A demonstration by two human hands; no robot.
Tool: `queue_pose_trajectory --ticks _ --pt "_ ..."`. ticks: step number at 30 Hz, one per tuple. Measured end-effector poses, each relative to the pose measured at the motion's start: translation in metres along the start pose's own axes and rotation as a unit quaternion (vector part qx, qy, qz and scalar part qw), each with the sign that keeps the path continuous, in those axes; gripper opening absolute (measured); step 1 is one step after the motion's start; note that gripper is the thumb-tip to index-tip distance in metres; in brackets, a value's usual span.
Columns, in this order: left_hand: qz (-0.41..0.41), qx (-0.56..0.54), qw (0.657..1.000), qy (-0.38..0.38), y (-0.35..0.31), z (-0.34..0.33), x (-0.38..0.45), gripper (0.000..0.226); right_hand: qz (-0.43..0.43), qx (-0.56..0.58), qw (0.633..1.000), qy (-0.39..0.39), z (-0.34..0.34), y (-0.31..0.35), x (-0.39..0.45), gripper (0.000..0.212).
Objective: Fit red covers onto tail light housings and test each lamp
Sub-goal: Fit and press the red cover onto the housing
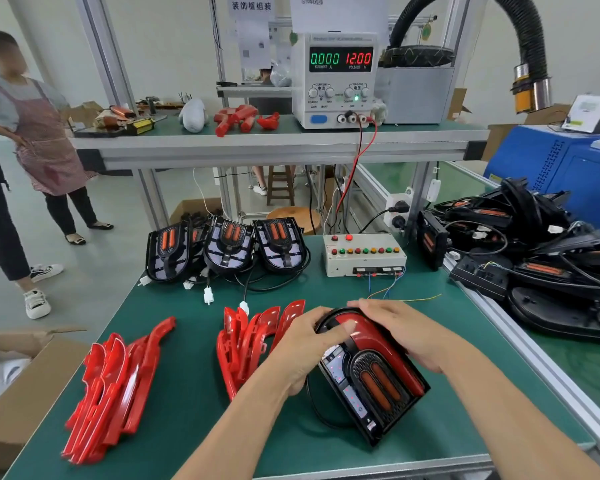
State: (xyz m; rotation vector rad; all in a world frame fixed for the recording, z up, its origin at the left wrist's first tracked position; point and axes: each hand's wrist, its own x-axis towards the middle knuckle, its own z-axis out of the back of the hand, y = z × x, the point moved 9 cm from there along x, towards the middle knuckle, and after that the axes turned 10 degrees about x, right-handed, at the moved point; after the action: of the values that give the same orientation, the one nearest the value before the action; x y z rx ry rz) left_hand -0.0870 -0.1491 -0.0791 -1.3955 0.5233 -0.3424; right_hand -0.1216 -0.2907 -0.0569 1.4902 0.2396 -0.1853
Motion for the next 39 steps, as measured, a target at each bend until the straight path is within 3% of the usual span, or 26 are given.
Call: queue_pose_trajectory --ticks 7,11,13,17,25,30,36,39 --pt "0.079 -0.091 0.991 -0.054 0.025 0.017 0.007 0.009 0.076 0.010 0.991 -0.111 0.034 -0.038 -0.049 0.033" --pt "0.117 -0.166 0.976 -0.078 0.038 0.020 0.011 0.044 0.119 0.071 0.977 -0.165 0.033 -0.061 -0.070 0.039" --pt "0.131 -0.181 0.971 -0.087 0.043 0.019 0.012 0.042 0.133 0.105 0.967 -0.192 0.031 -0.066 -0.071 0.037" --pt "0.149 -0.228 0.958 -0.090 0.047 0.017 0.009 0.030 0.135 0.209 0.949 -0.194 0.019 -0.070 -0.069 0.039" --pt "0.124 -0.184 0.970 -0.095 0.040 0.014 0.005 0.045 0.169 0.275 0.910 -0.261 0.022 -0.068 -0.072 0.042" --pt "0.120 -0.171 0.973 -0.096 0.043 0.014 0.003 0.025 0.140 0.252 0.921 -0.263 0.024 -0.073 -0.070 0.040" --pt "0.143 -0.178 0.967 -0.118 0.056 0.013 0.000 0.032 0.105 0.264 0.928 -0.241 0.018 -0.083 -0.071 0.040" --pt "0.166 -0.175 0.964 -0.110 0.060 0.009 -0.002 0.025 0.084 0.244 0.936 -0.239 0.022 -0.086 -0.076 0.036"
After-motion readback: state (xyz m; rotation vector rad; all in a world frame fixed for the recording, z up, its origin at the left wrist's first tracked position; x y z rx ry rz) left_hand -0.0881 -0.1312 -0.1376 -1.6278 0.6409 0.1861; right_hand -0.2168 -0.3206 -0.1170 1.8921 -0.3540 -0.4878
